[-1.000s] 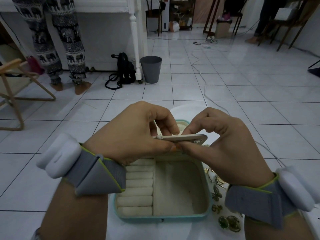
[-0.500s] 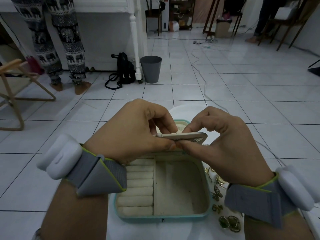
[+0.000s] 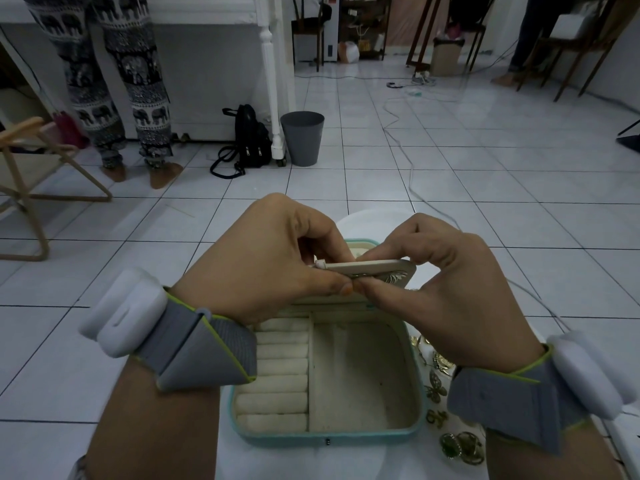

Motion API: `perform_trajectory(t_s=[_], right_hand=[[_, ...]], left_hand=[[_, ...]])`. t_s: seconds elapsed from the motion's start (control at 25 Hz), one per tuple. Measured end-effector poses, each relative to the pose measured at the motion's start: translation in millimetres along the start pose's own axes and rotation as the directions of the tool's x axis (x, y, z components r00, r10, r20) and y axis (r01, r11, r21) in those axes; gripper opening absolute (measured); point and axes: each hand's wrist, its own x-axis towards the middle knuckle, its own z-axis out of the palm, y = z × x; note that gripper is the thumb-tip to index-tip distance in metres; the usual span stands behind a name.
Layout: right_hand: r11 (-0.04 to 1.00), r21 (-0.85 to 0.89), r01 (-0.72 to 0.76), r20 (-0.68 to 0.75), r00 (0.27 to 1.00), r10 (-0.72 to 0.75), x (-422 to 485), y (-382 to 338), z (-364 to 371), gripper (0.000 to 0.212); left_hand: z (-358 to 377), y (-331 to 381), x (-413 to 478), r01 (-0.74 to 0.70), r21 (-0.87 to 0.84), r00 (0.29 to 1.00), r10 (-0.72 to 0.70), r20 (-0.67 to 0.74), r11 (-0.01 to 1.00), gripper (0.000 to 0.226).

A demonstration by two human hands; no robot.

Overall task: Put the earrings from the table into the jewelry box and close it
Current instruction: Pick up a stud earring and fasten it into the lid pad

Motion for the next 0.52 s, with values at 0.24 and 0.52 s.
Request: perform_trajectory(t_s=[0.24,0.52], right_hand=[[1.0,-0.014,0.019,-0.013,1.0,-0.019,0.2,-1.3,0.2,0.008],[1.0,0.0,0.006,0.026,1.0,-0.006,1.1,-1.3,0.8,0.011]], left_hand=[[1.5,-0.4,0.3,-0.002,-0.011,1.0,0.002,0.002,1.0,0.014],[1.8,-1.5,0.3,-0.02,0.032,0.999,0.019,0.031,0.999,0.011]])
